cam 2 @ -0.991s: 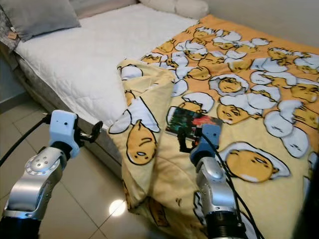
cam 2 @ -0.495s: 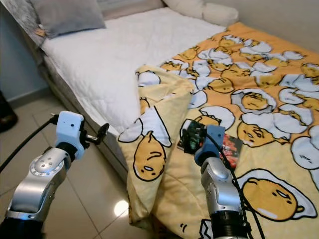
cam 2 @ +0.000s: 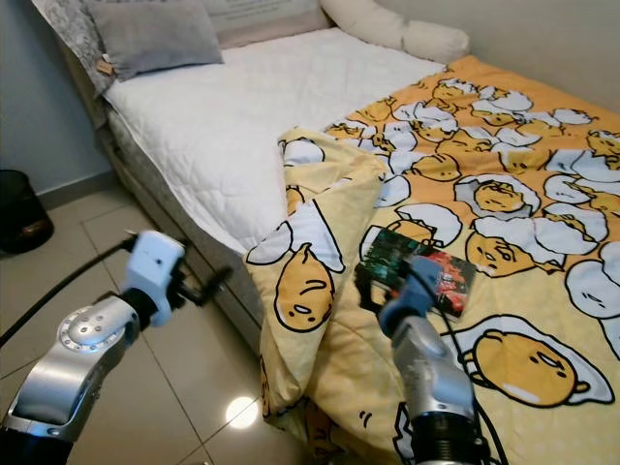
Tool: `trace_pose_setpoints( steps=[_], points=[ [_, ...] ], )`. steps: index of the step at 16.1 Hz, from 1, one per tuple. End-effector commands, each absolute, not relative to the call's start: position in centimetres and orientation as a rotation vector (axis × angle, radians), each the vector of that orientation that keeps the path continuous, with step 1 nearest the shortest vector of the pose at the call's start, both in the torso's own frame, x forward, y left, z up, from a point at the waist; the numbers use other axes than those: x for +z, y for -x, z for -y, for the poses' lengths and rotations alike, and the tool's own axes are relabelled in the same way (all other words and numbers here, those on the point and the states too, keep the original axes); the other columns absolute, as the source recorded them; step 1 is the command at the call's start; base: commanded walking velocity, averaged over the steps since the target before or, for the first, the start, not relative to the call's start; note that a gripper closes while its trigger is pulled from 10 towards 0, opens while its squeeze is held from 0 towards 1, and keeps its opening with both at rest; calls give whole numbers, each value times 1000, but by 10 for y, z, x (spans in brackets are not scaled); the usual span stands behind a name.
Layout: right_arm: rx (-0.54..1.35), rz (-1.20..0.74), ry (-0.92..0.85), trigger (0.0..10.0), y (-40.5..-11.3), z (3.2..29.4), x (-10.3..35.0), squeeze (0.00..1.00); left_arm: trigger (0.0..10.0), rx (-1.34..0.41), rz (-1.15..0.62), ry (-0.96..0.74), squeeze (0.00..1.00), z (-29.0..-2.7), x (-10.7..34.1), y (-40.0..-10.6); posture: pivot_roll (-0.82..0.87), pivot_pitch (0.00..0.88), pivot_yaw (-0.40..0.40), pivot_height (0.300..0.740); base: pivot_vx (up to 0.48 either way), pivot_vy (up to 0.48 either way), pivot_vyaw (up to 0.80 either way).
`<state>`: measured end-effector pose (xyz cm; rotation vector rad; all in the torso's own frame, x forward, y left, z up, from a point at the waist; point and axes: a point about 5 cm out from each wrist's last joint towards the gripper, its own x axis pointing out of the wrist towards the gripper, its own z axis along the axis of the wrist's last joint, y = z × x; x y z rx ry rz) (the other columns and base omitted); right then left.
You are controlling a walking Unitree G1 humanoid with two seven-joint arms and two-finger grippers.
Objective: Clean up the room
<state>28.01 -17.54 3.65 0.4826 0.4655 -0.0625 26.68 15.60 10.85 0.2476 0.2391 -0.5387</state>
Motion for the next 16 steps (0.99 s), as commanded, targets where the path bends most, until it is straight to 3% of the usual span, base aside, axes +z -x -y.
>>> trace_pose_setpoints(
  steps=[1,3,4,5,9,10,12,16],
  points=[
    [-101,-472,-580,10000,-287,177,41,1000,10000,-630,-218,-256,812,-150,115,-265,-32,0,-34,740,0,0,0],
    [-172,-511,-753,10000,-294,183,38,1000,10000,-773,-225,-247,804,-145,121,-259,-29,0,-41,740,0,0,0],
    [-196,-524,-862,10000,-296,183,35,675,10000,-829,-242,-261,804,-146,121,-255,-36,0,-33,740,0,0,0],
    [-212,-532,-952,10000,-299,183,33,0,10000,-870,-266,-263,804,-146,119,-252,-33,0,-31,740,0,0,0],
    [-302,-604,-1032,10000,-299,191,20,0,10000,-994,-331,-307,788,-141,116,-234,10,0,-37,740,0,0,0],
    [-317,-588,-1027,10000,-301,193,21,0,10000,-1010,-331,-314,788,-141,118,-231,6,0,-32,740,0,0,0],
    [-387,-458,-1178,10000,-315,204,31,0,10000,-1094,-346,-310,788,-140,119,-228,-26,0,-9,740,0,0,0],
    [-406,-456,-1179,10000,-320,210,33,0,10000,-1127,-343,-309,788,-134,123,-229,-31,0,-16,740,0,0,0]
  ],
)
